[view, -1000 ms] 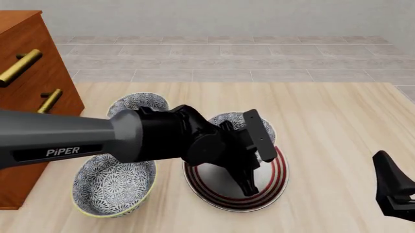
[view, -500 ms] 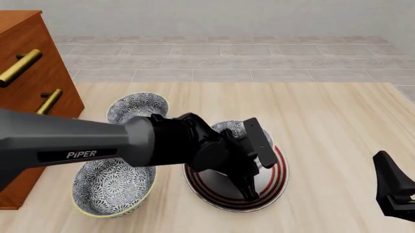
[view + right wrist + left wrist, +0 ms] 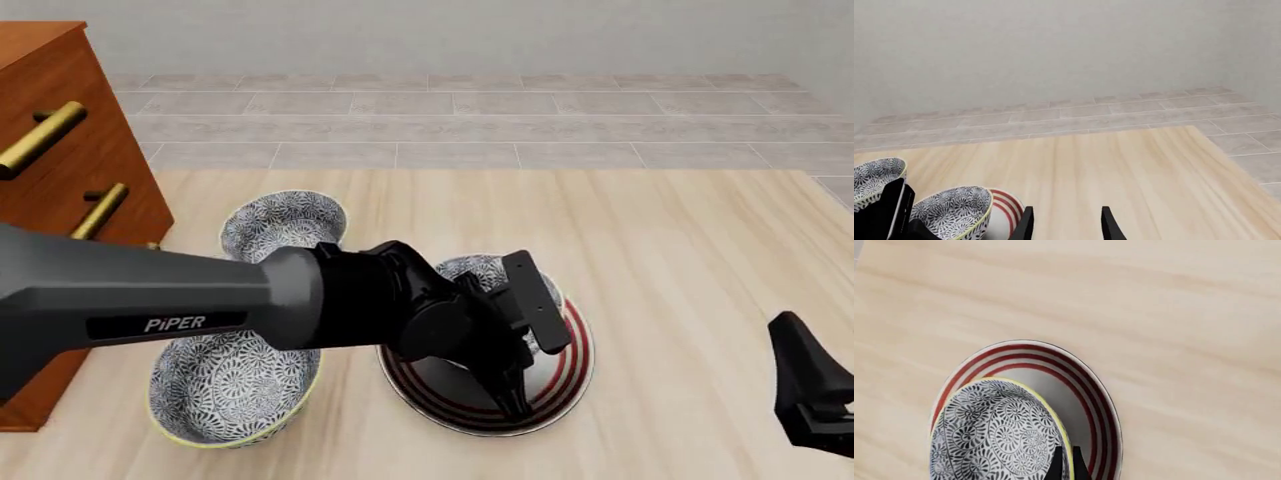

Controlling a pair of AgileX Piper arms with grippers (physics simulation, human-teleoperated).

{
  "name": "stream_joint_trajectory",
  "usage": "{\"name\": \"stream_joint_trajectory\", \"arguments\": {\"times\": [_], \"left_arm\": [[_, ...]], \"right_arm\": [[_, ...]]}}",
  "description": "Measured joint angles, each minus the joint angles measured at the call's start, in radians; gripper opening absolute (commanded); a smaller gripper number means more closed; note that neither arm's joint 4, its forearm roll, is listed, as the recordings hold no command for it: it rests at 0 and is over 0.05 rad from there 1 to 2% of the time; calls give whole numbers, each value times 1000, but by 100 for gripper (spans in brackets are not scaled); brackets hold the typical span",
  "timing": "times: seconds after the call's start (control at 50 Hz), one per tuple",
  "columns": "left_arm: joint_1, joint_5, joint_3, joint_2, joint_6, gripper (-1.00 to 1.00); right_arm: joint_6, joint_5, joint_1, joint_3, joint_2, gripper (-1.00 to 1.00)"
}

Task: Put the bowl at the front on the plate.

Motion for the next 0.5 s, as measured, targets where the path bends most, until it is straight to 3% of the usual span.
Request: {"name": "stream_joint_trajectory", "arguments": {"times": [0.5], "left_arm": [[12,-4,-5,6,21,-100]], "right_arm": [[2,5,-4,0,-7,100]]}}
